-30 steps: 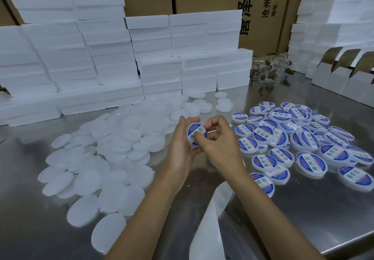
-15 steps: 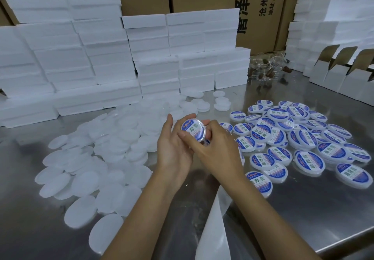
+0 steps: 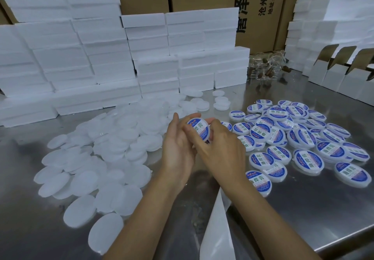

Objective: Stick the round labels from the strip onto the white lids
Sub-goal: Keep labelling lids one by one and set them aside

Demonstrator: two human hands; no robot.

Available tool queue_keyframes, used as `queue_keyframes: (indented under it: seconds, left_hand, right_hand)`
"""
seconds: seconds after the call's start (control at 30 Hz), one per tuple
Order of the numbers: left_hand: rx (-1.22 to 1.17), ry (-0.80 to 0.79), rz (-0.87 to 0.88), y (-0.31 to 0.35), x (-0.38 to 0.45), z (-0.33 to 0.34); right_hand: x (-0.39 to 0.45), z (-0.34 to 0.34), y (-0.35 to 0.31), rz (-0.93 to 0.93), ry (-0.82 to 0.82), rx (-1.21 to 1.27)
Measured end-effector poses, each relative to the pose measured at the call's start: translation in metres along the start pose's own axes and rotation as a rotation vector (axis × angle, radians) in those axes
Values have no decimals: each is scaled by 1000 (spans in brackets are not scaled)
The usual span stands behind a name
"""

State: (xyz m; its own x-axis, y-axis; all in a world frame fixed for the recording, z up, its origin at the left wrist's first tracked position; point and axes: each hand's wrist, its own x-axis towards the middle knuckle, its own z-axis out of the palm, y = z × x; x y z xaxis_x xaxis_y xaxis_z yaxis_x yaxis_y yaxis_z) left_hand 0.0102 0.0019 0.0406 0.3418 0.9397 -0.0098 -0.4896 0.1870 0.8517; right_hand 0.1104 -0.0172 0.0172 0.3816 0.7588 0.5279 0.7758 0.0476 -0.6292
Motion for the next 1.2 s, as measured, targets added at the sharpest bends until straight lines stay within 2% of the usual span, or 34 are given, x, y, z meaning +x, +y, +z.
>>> queue_keyframes:
  seconds: [0.1, 0.3, 0.53, 0.67, 0.83, 1.03, 1.2]
  left_hand:
    - [33, 7, 13, -3, -1, 5]
    - [22, 11, 11, -1, -3, 5]
    - [-58, -11, 16, 4, -2, 3]
    - [-91, -47, 10, 5, -2, 3]
    - [-76, -61, 7, 3, -1, 1]
    - [-90, -64, 3, 1, 2, -1]
    - [-67, -70, 26, 2, 2, -1]
  right_hand:
    - [1, 0, 1, 29, 61, -90]
    - [3, 4, 9, 22, 100, 57]
    - [-3, 0, 4, -24, -35, -5]
    - [-6, 0, -1, -32, -8, -38]
    - [-1, 1, 5, -37, 41, 33]
    - [-2, -1, 7, -44, -28, 33]
    - [-5, 0, 0, -12, -21, 52]
